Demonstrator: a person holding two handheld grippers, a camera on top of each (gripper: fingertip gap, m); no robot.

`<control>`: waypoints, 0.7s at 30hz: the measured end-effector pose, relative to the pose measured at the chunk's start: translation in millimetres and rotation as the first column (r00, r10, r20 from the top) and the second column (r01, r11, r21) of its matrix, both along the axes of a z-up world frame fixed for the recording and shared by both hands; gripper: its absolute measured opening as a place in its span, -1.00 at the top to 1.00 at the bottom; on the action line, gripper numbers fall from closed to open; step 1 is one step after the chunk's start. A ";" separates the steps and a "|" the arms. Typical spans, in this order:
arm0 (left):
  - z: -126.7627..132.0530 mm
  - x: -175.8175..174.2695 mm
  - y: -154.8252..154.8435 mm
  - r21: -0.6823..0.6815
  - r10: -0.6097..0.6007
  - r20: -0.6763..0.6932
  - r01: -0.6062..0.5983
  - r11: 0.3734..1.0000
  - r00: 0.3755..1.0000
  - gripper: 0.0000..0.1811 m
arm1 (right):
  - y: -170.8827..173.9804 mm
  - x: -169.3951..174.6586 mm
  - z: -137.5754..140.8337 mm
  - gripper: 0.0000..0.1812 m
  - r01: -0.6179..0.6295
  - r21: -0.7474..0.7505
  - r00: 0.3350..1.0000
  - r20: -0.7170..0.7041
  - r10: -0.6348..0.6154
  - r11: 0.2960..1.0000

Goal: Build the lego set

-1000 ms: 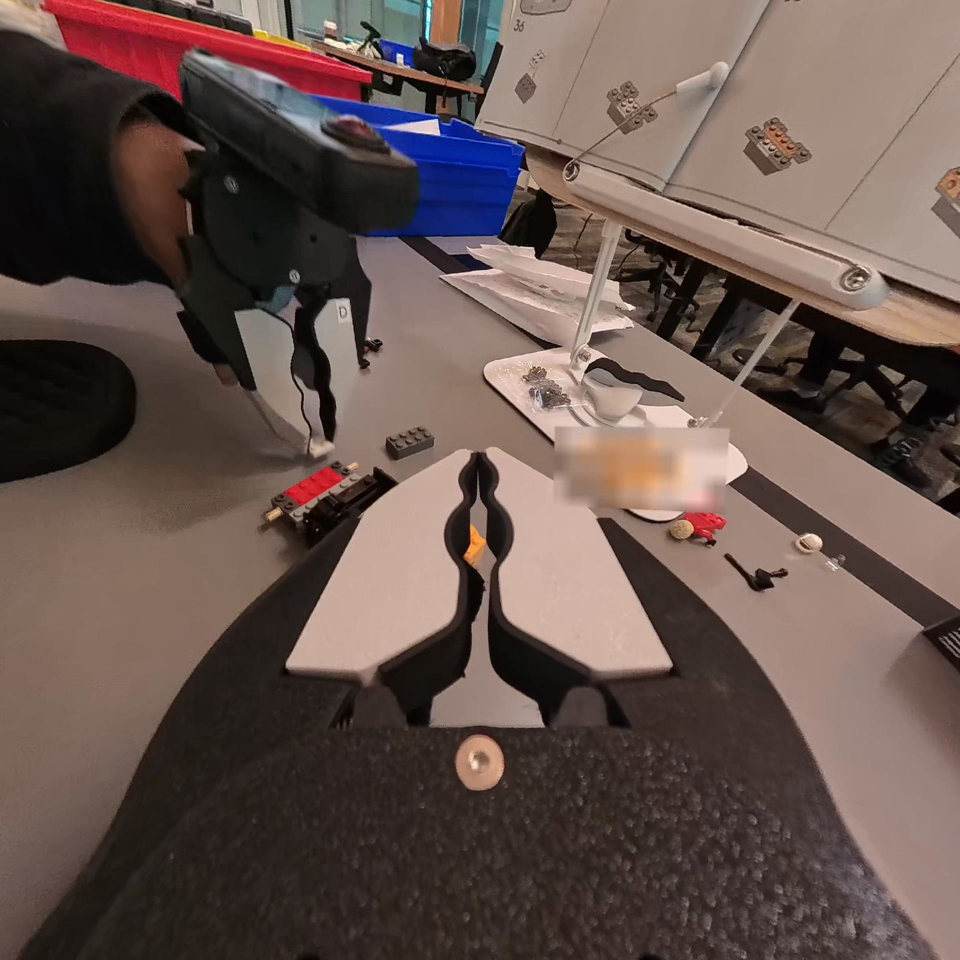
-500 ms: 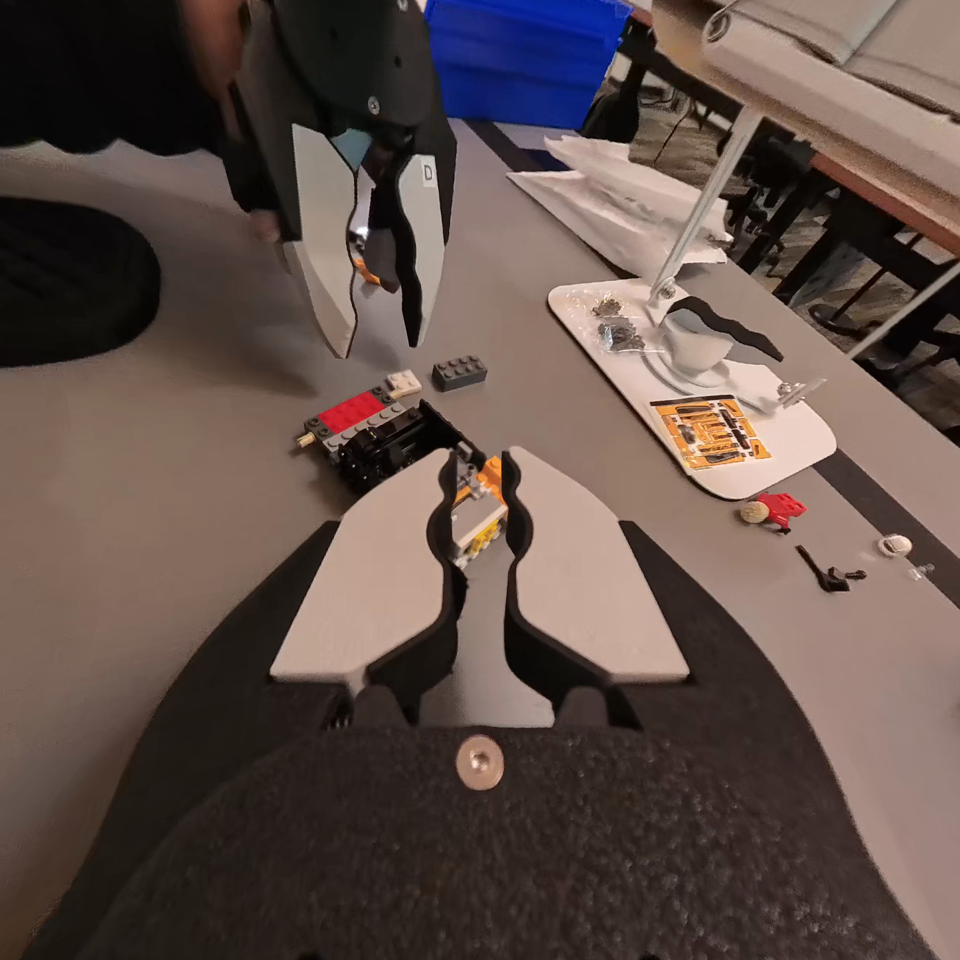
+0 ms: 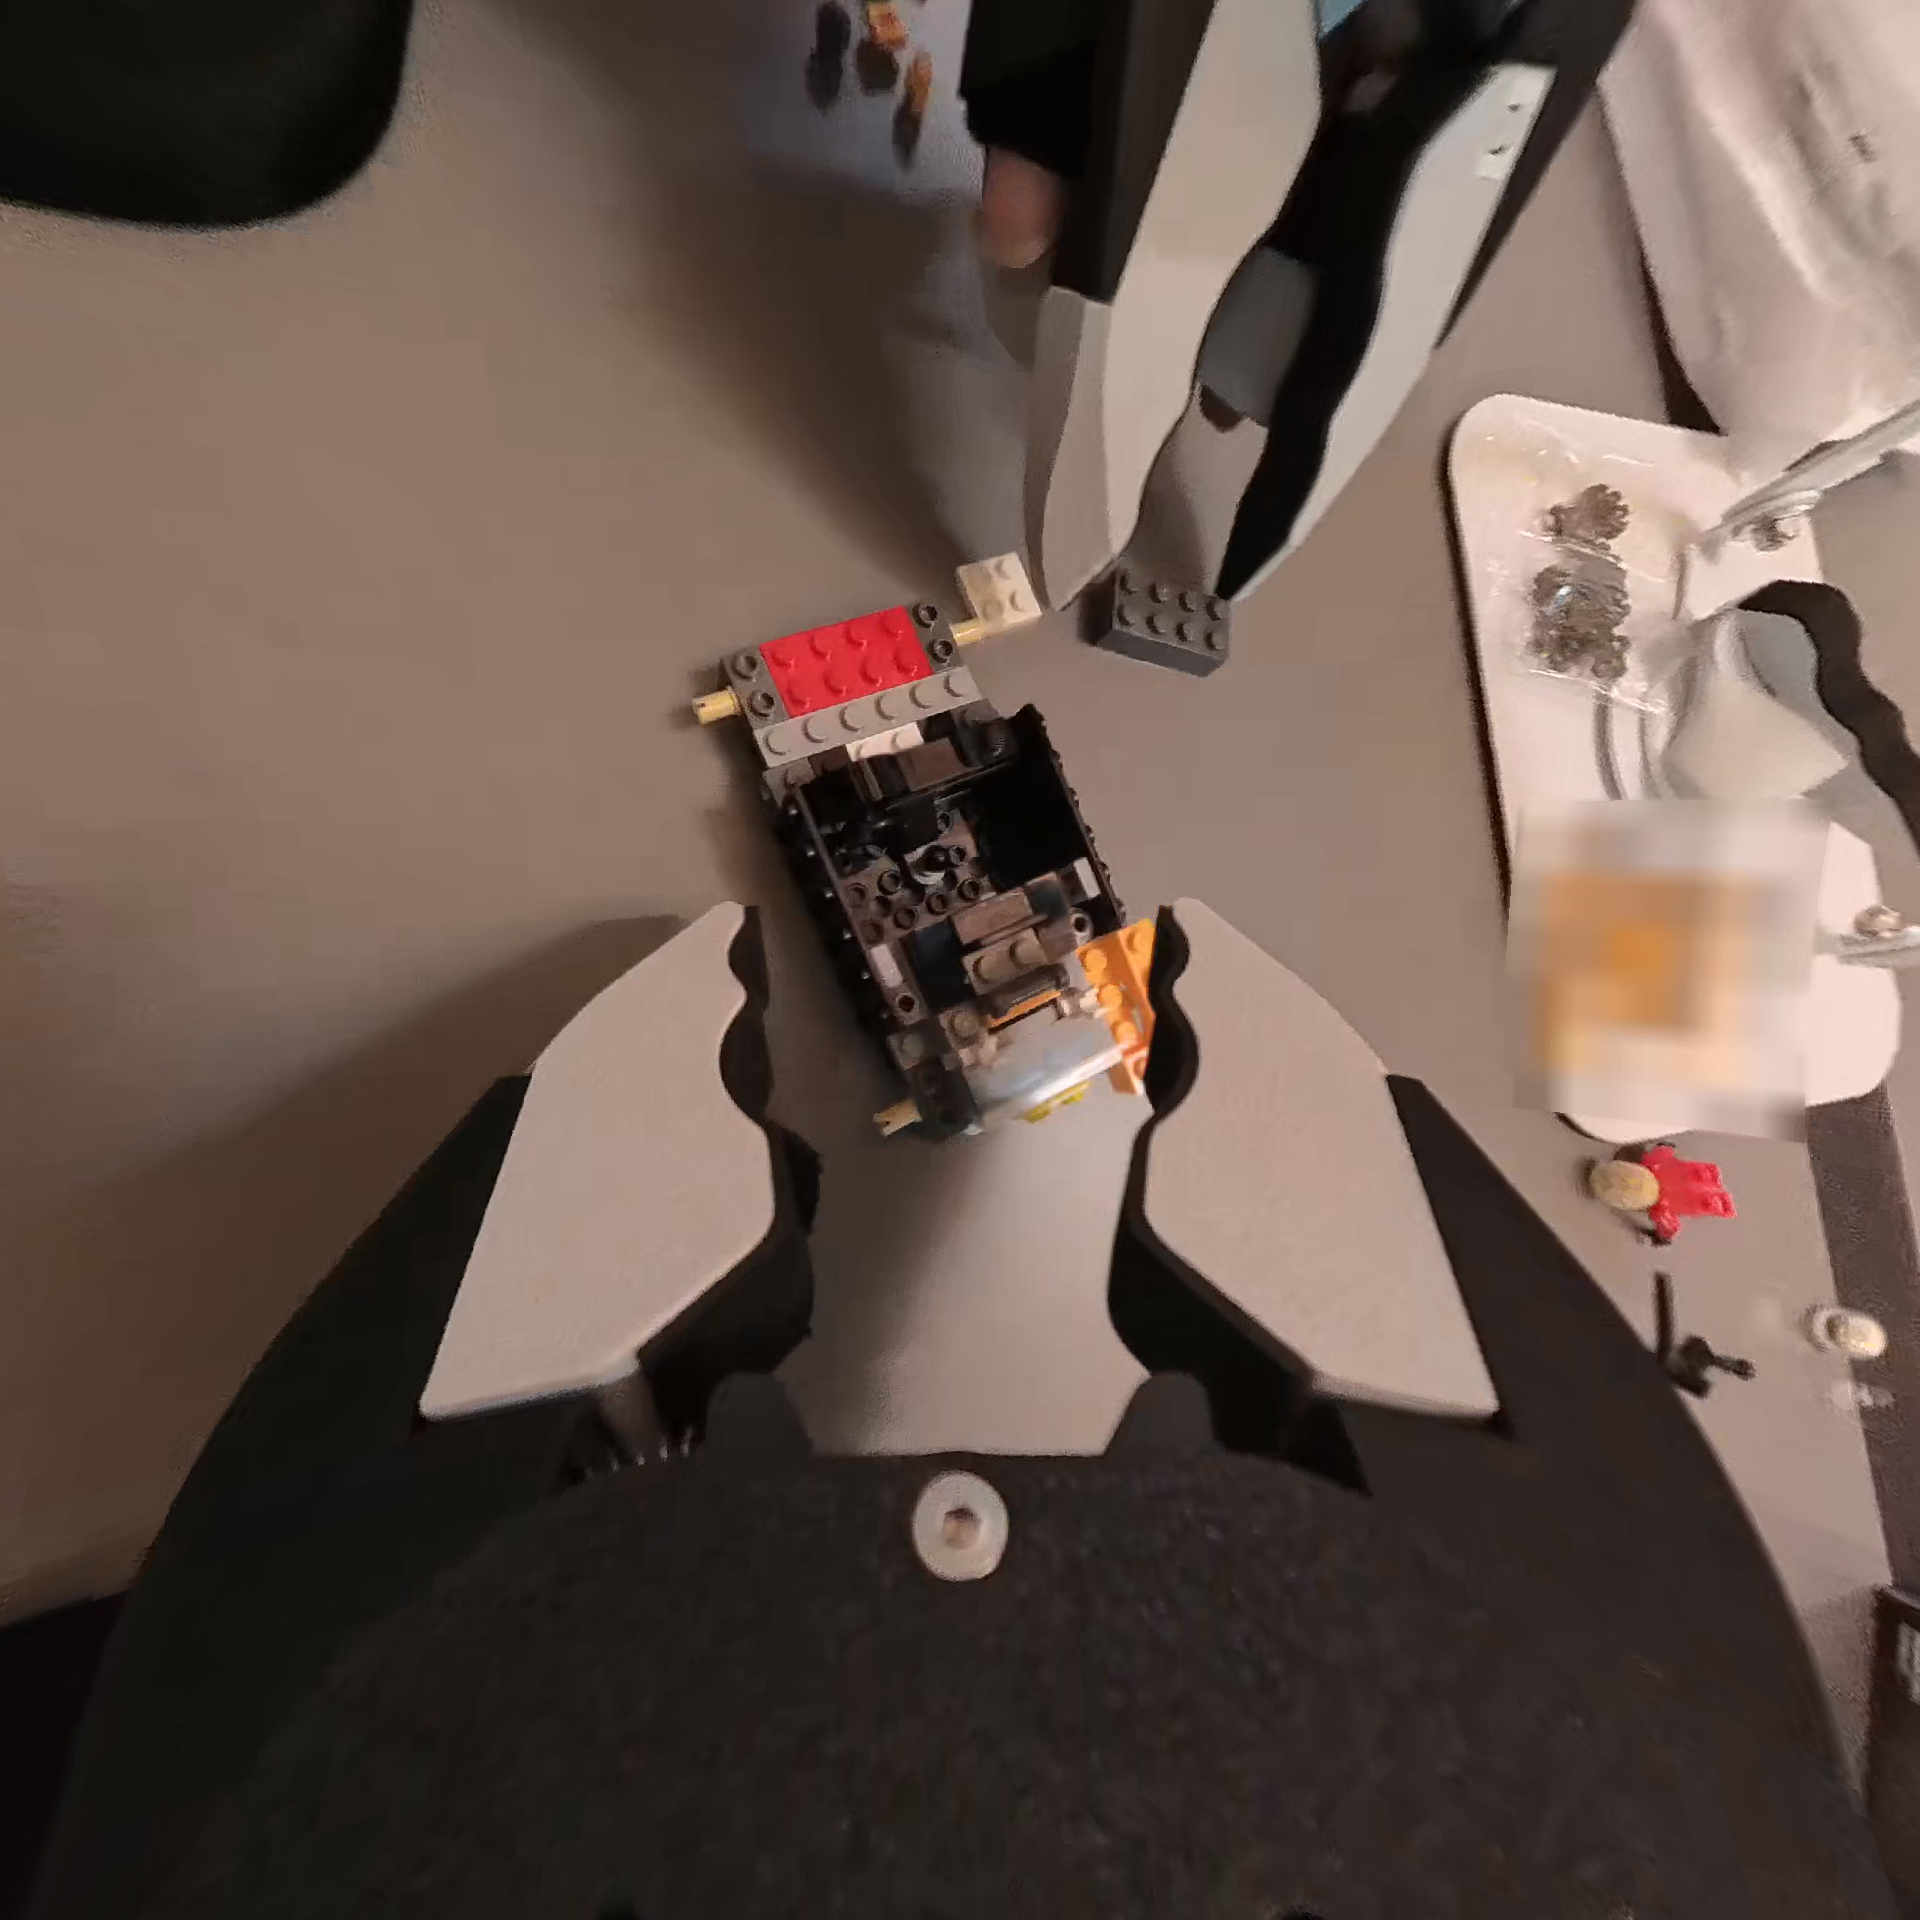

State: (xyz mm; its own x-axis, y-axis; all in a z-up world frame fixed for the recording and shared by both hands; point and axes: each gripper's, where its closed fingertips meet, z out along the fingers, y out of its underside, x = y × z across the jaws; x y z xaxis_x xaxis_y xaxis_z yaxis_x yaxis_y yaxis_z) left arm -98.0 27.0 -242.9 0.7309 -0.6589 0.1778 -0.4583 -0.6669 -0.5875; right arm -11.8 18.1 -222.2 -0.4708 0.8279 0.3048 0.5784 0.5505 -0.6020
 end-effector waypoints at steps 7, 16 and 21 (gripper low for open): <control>-9.5 -3.4 5.9 0.025 0.012 -0.121 -0.009 1.000 0.993 0.64 | 9.5 -6.3 -11.0 0.36 -0.071 0.030 0.990 0.125 0.067 0.997; -8.6 -2.5 -7.5 0.020 0.136 -0.105 -0.135 0.991 0.985 0.78 | 45.3 9.5 -11.5 0.36 -0.129 0.092 0.967 0.233 0.104 0.987; -1.6 -2.2 -11.8 0.029 0.156 -0.079 -0.154 0.988 0.985 0.69 | 51.9 13.8 -11.2 0.36 -0.114 0.066 0.972 0.215 0.097 0.991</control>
